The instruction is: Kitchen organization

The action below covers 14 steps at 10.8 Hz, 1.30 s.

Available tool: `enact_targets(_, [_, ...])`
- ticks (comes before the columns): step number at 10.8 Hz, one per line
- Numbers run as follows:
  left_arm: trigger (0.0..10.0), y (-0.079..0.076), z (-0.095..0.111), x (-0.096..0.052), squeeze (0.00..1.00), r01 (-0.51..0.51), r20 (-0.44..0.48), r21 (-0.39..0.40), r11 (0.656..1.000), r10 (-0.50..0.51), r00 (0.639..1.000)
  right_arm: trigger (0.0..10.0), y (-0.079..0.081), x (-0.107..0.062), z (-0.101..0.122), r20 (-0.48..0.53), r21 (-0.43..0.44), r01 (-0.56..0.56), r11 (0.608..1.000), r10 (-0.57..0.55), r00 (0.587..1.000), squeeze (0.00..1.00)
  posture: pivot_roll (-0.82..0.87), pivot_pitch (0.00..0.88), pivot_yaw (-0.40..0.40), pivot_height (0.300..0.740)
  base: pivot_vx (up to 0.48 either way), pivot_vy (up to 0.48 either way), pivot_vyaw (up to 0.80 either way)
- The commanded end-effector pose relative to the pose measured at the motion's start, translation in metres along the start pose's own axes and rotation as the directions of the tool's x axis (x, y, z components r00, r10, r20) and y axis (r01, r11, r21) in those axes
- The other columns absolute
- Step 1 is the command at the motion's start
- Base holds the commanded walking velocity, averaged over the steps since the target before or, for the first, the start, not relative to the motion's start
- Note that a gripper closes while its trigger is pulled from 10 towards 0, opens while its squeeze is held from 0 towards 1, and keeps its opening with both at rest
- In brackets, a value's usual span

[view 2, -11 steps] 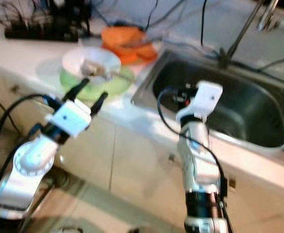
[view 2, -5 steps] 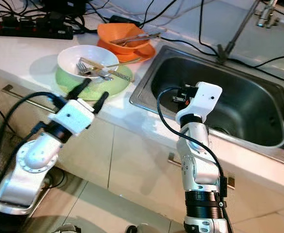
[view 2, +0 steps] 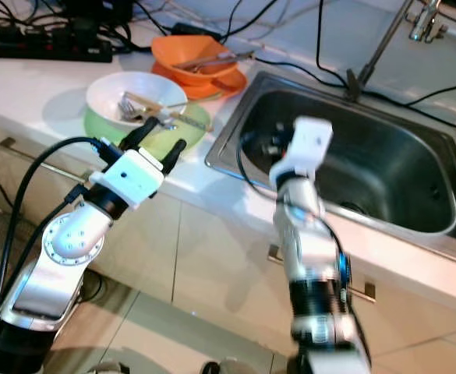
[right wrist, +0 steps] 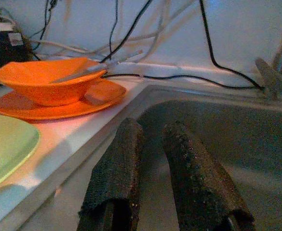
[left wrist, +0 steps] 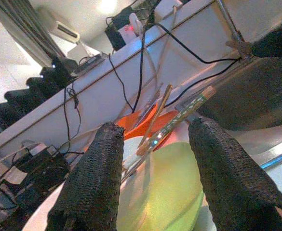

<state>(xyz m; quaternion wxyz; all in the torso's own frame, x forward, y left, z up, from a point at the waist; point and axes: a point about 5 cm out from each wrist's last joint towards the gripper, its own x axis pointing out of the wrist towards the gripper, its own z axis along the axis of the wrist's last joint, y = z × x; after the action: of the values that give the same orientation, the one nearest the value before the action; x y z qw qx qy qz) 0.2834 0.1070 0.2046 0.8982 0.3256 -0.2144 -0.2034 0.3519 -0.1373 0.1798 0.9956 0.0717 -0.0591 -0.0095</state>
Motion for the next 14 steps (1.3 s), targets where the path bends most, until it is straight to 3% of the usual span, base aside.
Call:
enact_targets(1, [10.0,-0.003,0.004,0.003,0.00,0.014,0.017,0.002,1.000,-0.014,1.000,10.0,-0.008,0.005,-0.001,-0.006,-0.035,0.031,0.999,-0.031,0.999,0.00,0.01,0.054,-0.157,0.740,0.000,0.000,0.00])
enact_targets(3, [10.0,-0.003,0.005,0.003,0.00,0.011,0.021,0.007,1.000,-0.011,1.000,10.0,-0.016,0.025,0.004,-0.018,-0.049,0.056,0.997,-0.057,0.998,0.00,0.01,0.054,-0.166,0.740,0.000,0.000,0.00])
enact_targets(5, [10.0,-0.001,0.005,0.002,0.00,0.005,0.020,0.012,1.000,-0.005,1.000,10.0,-0.017,0.028,-0.003,-0.044,-0.067,0.066,0.996,-0.069,0.997,0.00,0.01,0.054,-0.166,0.740,0.000,0.000,0.00])
enact_targets(8, [10.0,-0.002,0.004,0.002,0.00,0.021,0.020,0.026,0.999,-0.021,1.000,10.0,-0.008,0.014,-0.003,0.013,0.026,0.033,0.999,-0.033,0.999,0.00,0.02,0.058,-0.166,0.740,0.000,0.000,0.00])
enact_targets(11, [10.0,-0.003,-0.001,0.010,0.00,0.057,0.001,0.078,0.995,-0.057,0.998,10.0,-0.003,-0.003,-0.015,-0.011,0.051,0.023,0.998,-0.023,1.000,0.00,0.02,0.053,-0.164,0.740,0.000,0.000,0.00])
enact_targets(14, [10.0,-0.003,-0.008,0.021,0.00,0.089,-0.026,0.112,0.990,-0.087,0.996,10.0,0.004,-0.009,-0.017,-0.024,0.071,0.015,0.997,-0.013,1.000,0.00,0.01,0.040,-0.155,0.740,0.000,0.000,0.00])
